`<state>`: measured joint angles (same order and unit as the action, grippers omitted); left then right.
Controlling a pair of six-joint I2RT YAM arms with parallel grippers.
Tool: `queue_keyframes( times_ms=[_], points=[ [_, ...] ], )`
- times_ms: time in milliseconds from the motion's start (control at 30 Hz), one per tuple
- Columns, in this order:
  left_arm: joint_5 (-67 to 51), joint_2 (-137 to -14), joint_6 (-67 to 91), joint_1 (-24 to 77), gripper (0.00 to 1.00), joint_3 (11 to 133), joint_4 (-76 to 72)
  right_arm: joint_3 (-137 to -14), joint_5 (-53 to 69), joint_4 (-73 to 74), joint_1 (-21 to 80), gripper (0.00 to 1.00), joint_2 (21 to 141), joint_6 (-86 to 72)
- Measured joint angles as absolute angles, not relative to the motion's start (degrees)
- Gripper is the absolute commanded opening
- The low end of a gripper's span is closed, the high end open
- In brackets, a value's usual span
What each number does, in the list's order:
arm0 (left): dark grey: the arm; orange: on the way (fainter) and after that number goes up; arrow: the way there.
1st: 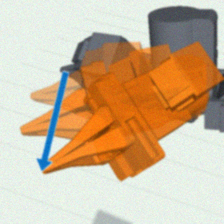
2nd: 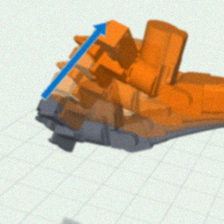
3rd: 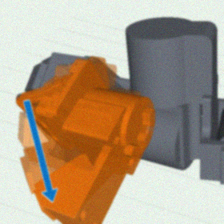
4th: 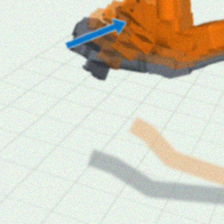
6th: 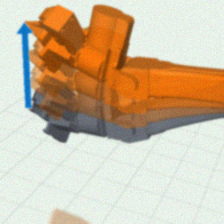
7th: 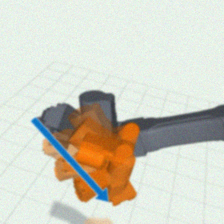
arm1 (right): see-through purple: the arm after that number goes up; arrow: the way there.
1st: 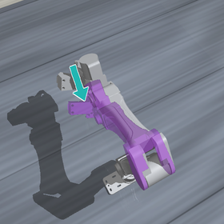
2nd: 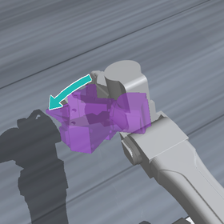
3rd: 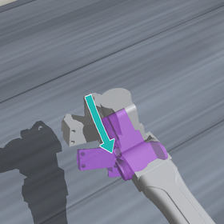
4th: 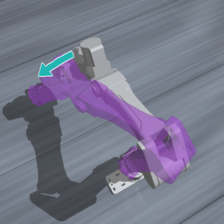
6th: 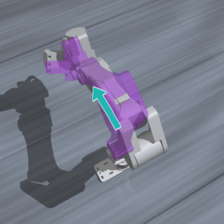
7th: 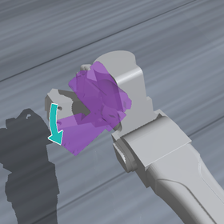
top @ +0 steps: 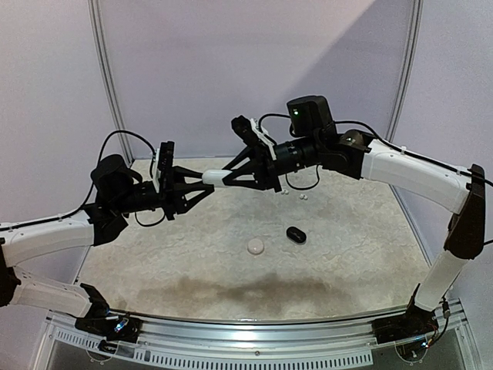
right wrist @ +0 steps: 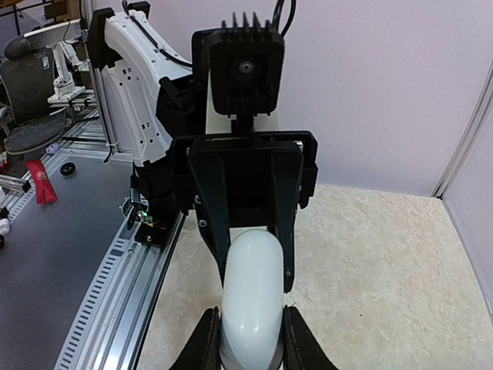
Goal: Insert the wireless bluetooth earbuds into the charging case
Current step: Pass from the right arm to the left, then open the charging case.
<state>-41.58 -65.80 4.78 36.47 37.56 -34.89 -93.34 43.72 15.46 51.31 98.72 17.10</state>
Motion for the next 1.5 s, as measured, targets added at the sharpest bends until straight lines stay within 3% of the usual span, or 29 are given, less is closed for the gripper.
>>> queue_keyframes(
  times_ms=[33,200,233,333,367,467,733,1133,1500],
  points=[
    [-41.4,-65.8,4.4,36.5,0.02,37.6,-35.0,-93.3,43.7,15.5,51.4,0.0,98.7,17.3],
    [-41.0,-66.0,4.8,36.5,0.0,37.6,-35.3,-93.3,43.9,15.5,51.1,0.0,98.7,17.7],
    [-41.0,-66.0,4.8,36.5,0.0,37.6,-35.3,-93.3,43.9,15.5,51.1,0.05,98.7,17.7],
    [-40.9,-65.9,4.7,36.5,0.0,37.6,-35.3,-93.3,43.6,15.4,51.1,0.5,98.7,17.6],
    [-40.7,-65.9,4.6,36.5,0.0,37.6,-35.3,-93.3,43.3,15.4,51.1,0.57,98.7,17.1],
    [-39.9,-65.9,3.4,37.1,0.0,37.6,-35.2,-93.3,39.3,14.5,51.4,0.64,98.8,16.0],
    [-37.7,-65.9,-0.2,37.8,0.0,37.6,-34.5,-94.1,32.2,14.9,52.7,0.66,99.8,15.3],
    [-36.8,-65.5,-17.9,38.6,0.0,37.8,-26.4,-98.8,26.4,20.5,53.2,0.61,100.9,14.0],
    [-36.3,-65.3,-14.5,38.6,0.0,37.8,-25.8,-99.7,25.8,22.0,53.2,0.61,101.7,13.1]
  ],
)
